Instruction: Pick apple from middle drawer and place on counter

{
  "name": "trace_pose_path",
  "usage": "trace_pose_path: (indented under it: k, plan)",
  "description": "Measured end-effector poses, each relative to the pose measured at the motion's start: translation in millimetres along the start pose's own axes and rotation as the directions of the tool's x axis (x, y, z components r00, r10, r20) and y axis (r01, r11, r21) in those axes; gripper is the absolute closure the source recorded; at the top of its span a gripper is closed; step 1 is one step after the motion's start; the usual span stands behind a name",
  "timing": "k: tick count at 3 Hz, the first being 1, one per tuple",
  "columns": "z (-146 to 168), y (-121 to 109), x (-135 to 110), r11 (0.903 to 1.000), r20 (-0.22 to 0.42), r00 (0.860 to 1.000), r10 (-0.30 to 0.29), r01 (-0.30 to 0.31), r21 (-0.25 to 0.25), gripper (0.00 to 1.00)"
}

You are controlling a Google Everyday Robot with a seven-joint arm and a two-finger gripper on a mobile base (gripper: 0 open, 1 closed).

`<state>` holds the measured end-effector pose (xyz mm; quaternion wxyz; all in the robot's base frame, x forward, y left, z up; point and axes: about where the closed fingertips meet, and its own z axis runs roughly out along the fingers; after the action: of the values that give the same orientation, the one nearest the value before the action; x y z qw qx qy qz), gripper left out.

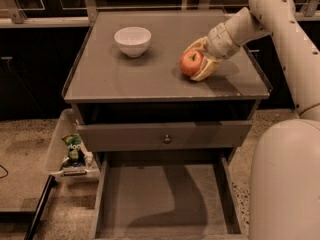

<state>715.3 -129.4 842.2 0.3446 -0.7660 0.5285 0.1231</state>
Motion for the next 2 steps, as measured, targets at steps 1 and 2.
trace_pose_path:
  k: [1, 2]
  plan:
    - [-0.1, -0.1, -0.2, 1.0000, 0.000, 1.000, 0.000, 0.000, 0.000, 0.58]
    - [-0.4, -0.8, -1.8, 1.0000, 0.000, 1.000, -0.003, 0.003, 0.001, 0.34]
